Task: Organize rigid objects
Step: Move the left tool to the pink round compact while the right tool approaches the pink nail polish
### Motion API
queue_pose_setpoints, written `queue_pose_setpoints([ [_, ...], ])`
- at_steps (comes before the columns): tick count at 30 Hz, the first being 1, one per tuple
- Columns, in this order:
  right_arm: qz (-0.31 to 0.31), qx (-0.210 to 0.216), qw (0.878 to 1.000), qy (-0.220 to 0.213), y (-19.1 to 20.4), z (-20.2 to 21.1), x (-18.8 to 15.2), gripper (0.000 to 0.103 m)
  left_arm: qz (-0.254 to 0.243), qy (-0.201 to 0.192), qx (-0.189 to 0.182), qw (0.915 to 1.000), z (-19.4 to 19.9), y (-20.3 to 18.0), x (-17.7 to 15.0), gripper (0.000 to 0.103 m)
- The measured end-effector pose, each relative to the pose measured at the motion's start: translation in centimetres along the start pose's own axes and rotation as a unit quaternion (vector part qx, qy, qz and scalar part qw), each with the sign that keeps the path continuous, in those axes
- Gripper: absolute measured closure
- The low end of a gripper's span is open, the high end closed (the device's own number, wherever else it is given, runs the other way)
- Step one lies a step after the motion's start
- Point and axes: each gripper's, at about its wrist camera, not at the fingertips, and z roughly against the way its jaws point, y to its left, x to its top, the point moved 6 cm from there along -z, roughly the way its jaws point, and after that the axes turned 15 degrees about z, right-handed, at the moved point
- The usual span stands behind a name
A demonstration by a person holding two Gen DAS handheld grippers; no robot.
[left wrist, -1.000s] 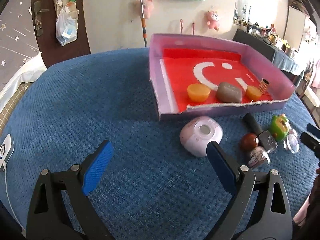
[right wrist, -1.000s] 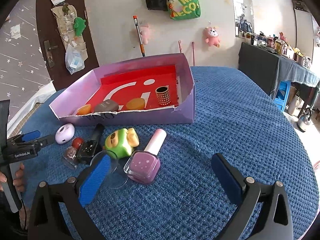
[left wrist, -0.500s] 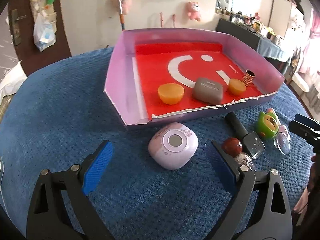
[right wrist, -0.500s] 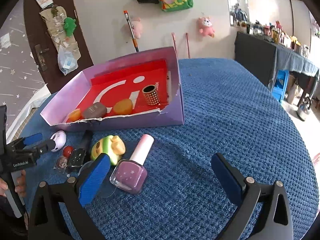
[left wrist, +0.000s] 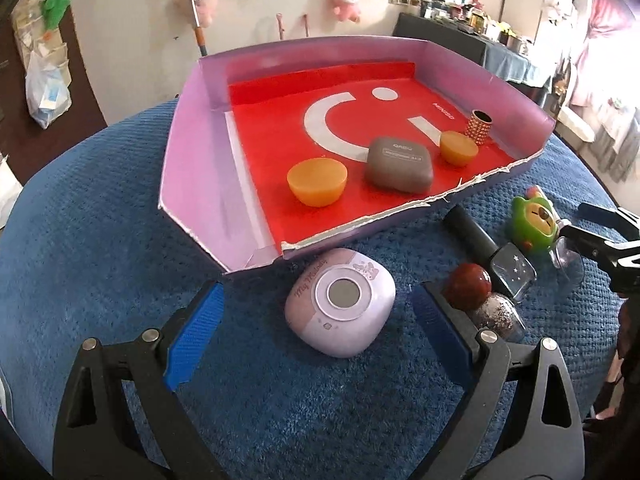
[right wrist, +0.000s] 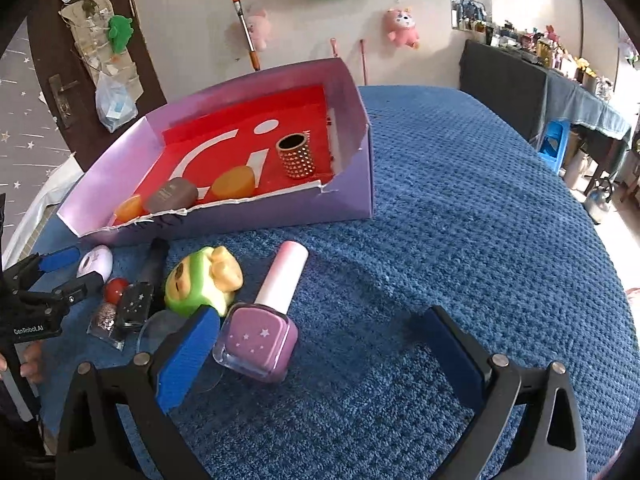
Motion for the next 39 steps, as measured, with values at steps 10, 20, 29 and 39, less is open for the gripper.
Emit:
queue_pose_setpoints([
  [10, 0.052, -0.061, 0.997, -0.014, 0.8, 1.8, -1.1, 0.0, -0.004, -0.006, -0.01, 0.9999, -0.7, 0.0, 0.6, 0.008],
  [20, 0.045, -0.029, 0.999, -0.005, 1.0, 0.9, -1.5, 0.011, 0.009, 0.0, -0.011, 0.9999, -0.1, 0.4, 0.4, 0.018],
  [29, 0.048, -0.023, 0.999, -0.005, 1.1, 0.5, -1.3, 0.013, 0.01, 0.016, -0.038, 0.9991, 0.9, 0.1, -0.3, 0.022],
  [39, 0.042, -0.014, 0.999, -0.007, 0.9, 0.5, -1.4, 0.013, -0.001, 0.006, -0.024, 0.9997, 0.9, 0.0, -0.5, 0.022],
])
